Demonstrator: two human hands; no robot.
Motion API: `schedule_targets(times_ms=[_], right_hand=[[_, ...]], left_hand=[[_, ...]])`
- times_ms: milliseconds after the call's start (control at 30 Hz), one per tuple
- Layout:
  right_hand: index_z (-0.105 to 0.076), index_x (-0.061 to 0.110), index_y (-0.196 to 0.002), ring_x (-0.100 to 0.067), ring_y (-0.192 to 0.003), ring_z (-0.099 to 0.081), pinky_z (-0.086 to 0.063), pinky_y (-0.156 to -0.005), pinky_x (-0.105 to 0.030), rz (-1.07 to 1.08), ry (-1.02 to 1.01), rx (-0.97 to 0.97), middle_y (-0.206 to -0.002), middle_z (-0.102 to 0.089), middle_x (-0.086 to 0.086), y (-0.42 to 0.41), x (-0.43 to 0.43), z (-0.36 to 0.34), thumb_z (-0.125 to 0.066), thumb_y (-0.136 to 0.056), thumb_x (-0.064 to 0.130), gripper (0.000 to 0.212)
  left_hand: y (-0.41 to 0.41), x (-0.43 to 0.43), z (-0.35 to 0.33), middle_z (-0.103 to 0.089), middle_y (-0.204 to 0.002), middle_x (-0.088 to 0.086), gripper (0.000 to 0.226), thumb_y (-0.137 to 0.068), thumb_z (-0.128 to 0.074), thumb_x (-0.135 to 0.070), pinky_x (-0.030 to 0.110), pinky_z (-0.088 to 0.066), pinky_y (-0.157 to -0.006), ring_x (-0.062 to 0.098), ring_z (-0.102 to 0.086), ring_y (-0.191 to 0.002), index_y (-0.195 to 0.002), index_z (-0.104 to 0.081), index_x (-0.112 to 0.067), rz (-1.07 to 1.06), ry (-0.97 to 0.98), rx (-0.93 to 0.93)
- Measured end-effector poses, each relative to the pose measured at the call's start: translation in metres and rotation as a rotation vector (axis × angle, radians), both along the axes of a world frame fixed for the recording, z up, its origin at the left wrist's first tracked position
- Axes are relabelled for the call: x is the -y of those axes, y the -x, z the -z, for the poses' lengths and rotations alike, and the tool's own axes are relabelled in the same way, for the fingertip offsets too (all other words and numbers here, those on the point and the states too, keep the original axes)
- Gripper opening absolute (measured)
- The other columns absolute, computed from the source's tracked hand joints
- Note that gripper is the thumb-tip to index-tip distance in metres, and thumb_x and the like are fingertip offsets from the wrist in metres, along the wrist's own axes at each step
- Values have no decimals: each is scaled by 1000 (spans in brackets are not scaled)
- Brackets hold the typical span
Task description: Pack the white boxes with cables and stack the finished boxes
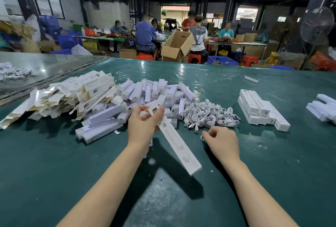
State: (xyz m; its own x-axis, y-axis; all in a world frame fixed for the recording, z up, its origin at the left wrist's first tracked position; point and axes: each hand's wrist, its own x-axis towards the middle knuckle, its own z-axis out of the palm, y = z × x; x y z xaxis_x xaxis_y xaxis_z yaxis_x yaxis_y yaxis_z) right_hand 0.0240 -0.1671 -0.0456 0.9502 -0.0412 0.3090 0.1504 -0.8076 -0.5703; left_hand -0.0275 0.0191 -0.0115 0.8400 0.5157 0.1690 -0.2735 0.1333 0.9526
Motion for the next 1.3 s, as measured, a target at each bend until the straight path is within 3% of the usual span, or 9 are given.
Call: schedule_targets(times_ms=[100,300,400,533,667,800,1033,1133,1300], right_hand=[[-53,21,-61,-29,-81,-58,-33,-63,-28,5,-32,8,-74,-61,-2,0,-1,0,-54,-84,22,23],[-66,16,-105,-29,-112,-48,-34,-80,-31,-61,153,-51,-121,-52,-7,-6,2,3,-45,-86,2,31],[-68,20,-103,-24,-112,-36,-27,-89,-33,26,273,14,-105,-42,0,-6,4,2,-48,-88,8,27],[-68,21,-87,-21,-109,-42,-25,-81,-31,-48,326,6,-105,-54,4,-3,3,-2,-56,-86,22,12],[-57,18,-70,-25,-89,-55,-33,-70,-29,-85,23,14,-73,-60,0,-2,2,-3,-59,-78,11,11],[-53,19,-77,-22,-73,-54,-38,-68,-29,-16,-307,128,-70,-59,8,0,3,-4,-58,-78,3,17],[-66,14,-105,-17,-73,-50,-31,-68,-24,-171,-212,119,-72,-56,8,1,-4,-3,-58,-78,4,29],[-68,15,-86,-12,-70,-48,-29,-64,-20,-227,-316,134,-78,-59,0,2,-4,-5,-59,-79,2,17],[-61,23,-67,-8,-63,-51,-40,-64,-15,-251,-517,114,-74,-61,2,4,-3,-11,-65,-78,1,25]], left_hand=[[-2,6,8,-65,-62,0,18,-85,-64,-18,26,-51,-55,10,-61,-52,-86,-46,-19,120,-63,-79],[-2,16,10,-60,-70,3,10,-97,-42,-12,23,-49,-45,16,-63,-61,-90,-45,-19,322,13,-185],[-1,8,6,-62,-83,10,23,-93,-37,2,28,-54,-52,24,-65,-70,-103,-50,-15,518,48,-208],[2,1,3,-68,-71,1,20,-90,-50,0,21,-51,-47,11,-62,-52,-103,-53,-15,600,33,-211],[2,-4,5,-71,-71,-2,16,-92,-53,-13,19,-47,-48,12,-63,-56,-107,-52,-19,609,-80,-310],[5,-4,6,-74,-88,1,20,-95,-48,-20,21,-50,-60,11,-67,-73,-115,-47,-20,745,-200,-346],[10,3,7,-66,-88,11,18,-96,-47,-19,34,-58,-62,23,-68,-70,-113,-47,-15,815,-96,-378],[12,4,5,-64,-94,10,21,-96,-47,-20,28,-55,-54,20,-67,-64,-116,-44,-15,814,-167,-384],[10,3,8,-68,-93,3,25,-94,-51,-25,25,-52,-54,15,-67,-66,-117,-44,-19,832,-338,-397]])
